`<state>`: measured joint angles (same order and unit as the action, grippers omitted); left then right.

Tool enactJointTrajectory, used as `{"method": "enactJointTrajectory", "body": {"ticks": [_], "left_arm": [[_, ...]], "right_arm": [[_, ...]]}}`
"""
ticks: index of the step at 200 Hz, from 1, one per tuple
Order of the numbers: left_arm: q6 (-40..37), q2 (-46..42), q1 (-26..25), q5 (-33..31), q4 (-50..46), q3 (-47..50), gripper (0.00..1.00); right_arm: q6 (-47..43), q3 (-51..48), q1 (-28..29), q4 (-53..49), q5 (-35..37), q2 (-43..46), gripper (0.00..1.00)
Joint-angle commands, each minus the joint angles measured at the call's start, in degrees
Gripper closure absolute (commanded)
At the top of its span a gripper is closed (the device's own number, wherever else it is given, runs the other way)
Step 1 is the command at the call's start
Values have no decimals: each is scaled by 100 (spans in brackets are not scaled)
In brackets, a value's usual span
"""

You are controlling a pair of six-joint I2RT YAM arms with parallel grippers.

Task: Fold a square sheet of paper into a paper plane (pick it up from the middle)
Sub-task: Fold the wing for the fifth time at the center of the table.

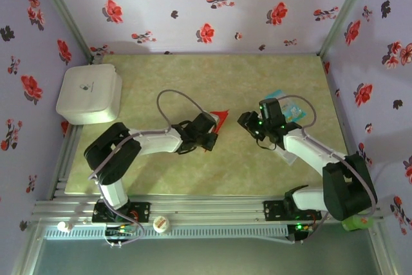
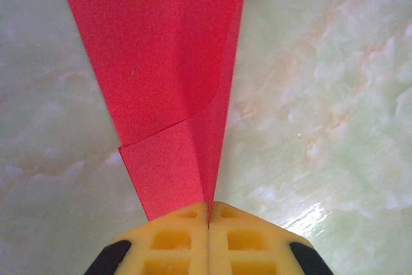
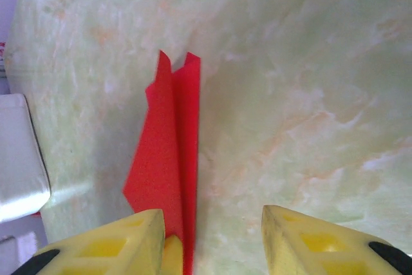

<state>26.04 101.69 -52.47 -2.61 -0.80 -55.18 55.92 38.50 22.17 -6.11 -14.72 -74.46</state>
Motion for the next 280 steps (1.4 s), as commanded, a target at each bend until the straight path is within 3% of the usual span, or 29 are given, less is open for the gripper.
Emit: {"method": "enactJointTrajectory", "body": {"ticks": [1, 30, 83, 207, 280], "left_arm": [[604, -111, 211, 1012, 705, 237, 100], [997, -23, 433, 1567, 1284, 484, 100], [1534, 123, 604, 1956, 2092, 858, 100], [2297, 487, 668, 2097, 3134, 1407, 100], [2395, 484, 692, 2383, 3327, 1426, 100]], "right_arm": [[-48, -158, -25, -54, 126, 68, 56], [31, -235, -24, 168, -32, -14, 56], [207, -336, -29, 615, -332, -279, 57], [283, -307, 41, 1297, -906, -822, 59], [-78, 86, 364, 1726, -1503, -1525, 73]]}}
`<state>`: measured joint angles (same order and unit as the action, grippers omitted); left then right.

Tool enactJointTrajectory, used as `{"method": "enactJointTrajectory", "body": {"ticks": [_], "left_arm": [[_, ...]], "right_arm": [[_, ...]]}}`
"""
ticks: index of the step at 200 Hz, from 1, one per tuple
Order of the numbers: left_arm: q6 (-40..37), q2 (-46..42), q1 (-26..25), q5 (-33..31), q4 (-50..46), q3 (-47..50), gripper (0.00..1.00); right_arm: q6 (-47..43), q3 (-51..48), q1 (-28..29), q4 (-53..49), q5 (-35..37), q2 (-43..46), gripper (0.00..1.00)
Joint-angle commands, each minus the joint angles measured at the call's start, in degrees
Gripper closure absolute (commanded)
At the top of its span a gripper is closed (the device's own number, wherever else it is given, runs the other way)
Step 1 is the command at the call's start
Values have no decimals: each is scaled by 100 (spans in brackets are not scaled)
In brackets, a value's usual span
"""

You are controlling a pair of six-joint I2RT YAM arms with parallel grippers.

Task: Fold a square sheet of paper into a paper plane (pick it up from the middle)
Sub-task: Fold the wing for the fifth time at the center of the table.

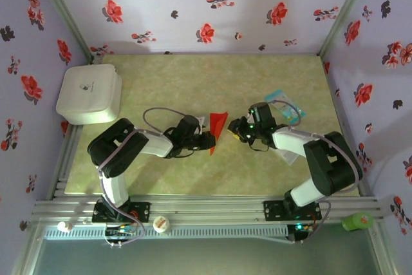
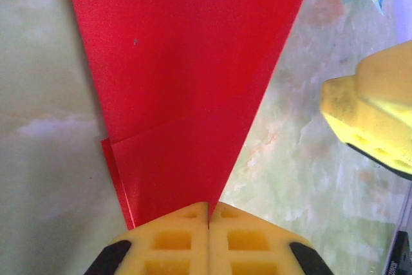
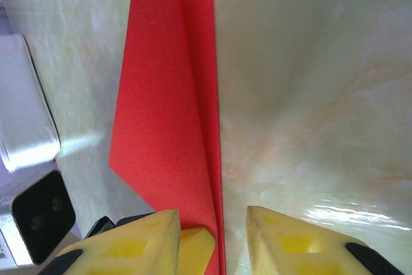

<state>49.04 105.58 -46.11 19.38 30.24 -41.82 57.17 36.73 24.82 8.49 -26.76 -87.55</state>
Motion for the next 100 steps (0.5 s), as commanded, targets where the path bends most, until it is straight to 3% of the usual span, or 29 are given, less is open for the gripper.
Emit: {"method": "enactJointTrajectory", "body": {"ticks": [1, 48, 100], "left_arm": [[101, 95, 52, 191, 230, 97, 100], [282, 129, 114, 495, 523, 163, 100], [589, 429, 196, 825, 1044, 237, 100]], "right_arm": [[-204, 273, 101, 271, -305, -230, 74], [-214, 316, 120, 811, -558, -590, 90], [-165, 423, 146, 1184, -792, -929, 96]]}}
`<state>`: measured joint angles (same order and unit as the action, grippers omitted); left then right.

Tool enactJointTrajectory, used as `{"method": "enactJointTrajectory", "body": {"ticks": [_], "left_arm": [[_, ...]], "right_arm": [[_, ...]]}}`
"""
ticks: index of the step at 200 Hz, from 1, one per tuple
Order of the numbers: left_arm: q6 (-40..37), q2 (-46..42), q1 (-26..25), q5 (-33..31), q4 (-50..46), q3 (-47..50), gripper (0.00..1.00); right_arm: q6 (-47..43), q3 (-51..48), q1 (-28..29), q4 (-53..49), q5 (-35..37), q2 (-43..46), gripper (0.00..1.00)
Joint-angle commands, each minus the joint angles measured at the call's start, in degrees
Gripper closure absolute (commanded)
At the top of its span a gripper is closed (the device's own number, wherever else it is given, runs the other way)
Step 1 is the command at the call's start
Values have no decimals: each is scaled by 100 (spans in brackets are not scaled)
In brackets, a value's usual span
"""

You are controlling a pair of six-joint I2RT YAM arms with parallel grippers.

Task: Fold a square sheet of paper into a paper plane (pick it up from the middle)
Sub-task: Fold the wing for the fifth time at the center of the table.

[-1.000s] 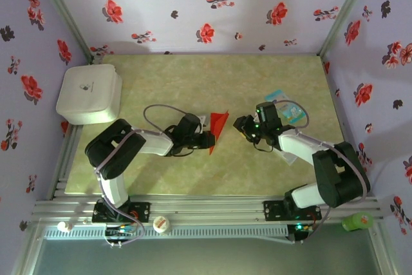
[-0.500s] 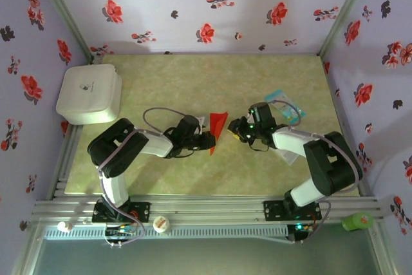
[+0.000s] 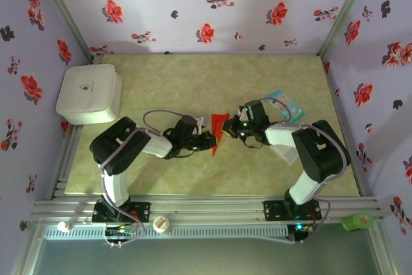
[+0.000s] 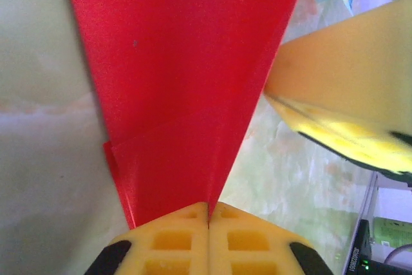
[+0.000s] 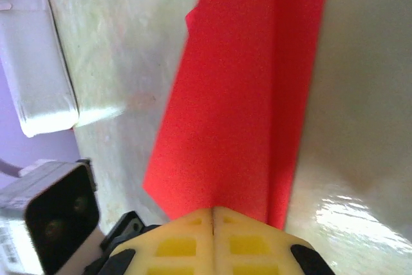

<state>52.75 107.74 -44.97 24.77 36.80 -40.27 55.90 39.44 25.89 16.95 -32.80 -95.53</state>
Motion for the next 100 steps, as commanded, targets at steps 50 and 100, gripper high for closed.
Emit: {"method": "enactJointTrajectory", "body": {"ticks": [50, 100], "left_arm": [[485, 339, 137, 418, 772, 157, 100], [741, 425, 186, 451, 820, 208, 100]], "right_arm": [[-74, 143, 35, 433, -160, -195, 95], [-147, 108, 35, 528, -239, -207, 96]]}}
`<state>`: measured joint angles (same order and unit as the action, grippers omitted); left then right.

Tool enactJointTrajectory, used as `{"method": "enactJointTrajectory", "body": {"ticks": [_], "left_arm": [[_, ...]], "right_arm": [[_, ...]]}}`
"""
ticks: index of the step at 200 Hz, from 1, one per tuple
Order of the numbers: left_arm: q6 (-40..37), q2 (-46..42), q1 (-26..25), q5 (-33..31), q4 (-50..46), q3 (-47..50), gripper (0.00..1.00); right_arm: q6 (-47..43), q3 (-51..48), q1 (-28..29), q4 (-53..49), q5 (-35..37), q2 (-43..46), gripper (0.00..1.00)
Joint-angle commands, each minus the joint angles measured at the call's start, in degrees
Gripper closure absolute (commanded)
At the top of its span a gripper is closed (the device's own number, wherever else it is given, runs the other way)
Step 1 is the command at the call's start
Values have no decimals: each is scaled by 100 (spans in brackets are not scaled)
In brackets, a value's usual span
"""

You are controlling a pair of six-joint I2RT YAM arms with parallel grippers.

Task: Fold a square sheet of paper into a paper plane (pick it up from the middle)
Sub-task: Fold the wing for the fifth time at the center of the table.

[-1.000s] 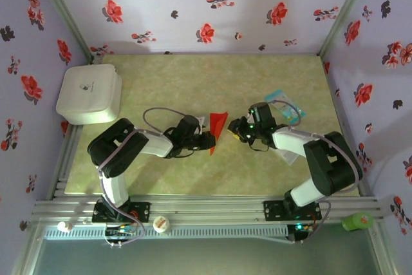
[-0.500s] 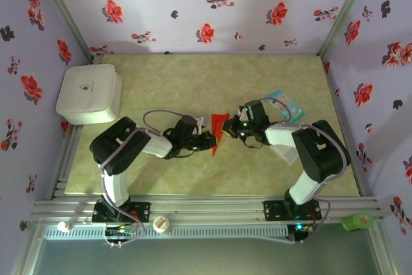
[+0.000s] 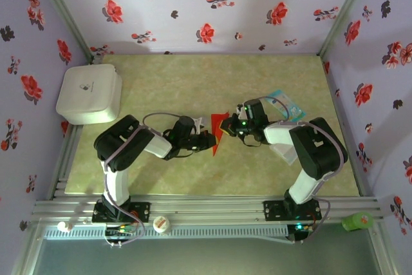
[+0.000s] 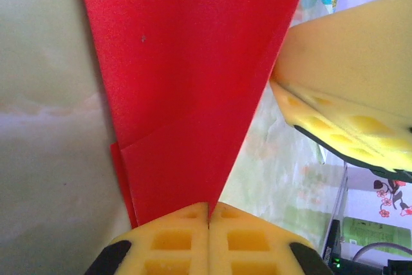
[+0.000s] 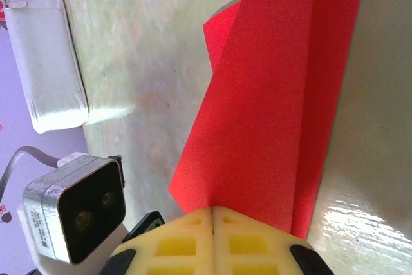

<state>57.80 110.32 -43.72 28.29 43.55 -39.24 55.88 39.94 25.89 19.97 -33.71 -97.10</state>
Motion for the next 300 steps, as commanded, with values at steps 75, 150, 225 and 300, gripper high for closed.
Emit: {"method": "enactJointTrajectory", "body": {"ticks": [75, 150, 225, 300], "left_arm": [[666, 281, 107, 139, 412, 267, 100], [806, 286, 138, 105, 253, 342, 100], [966, 256, 171, -34, 21, 369, 100], [1119, 289, 179, -141, -142, 431, 100]], "right_arm": [[-408, 267, 22, 254, -316, -356, 98], [-578, 451, -127, 201, -400, -632, 98], [-585, 475, -205, 345, -592, -884, 97], [-596, 566, -259, 376, -663, -1058, 94]]}}
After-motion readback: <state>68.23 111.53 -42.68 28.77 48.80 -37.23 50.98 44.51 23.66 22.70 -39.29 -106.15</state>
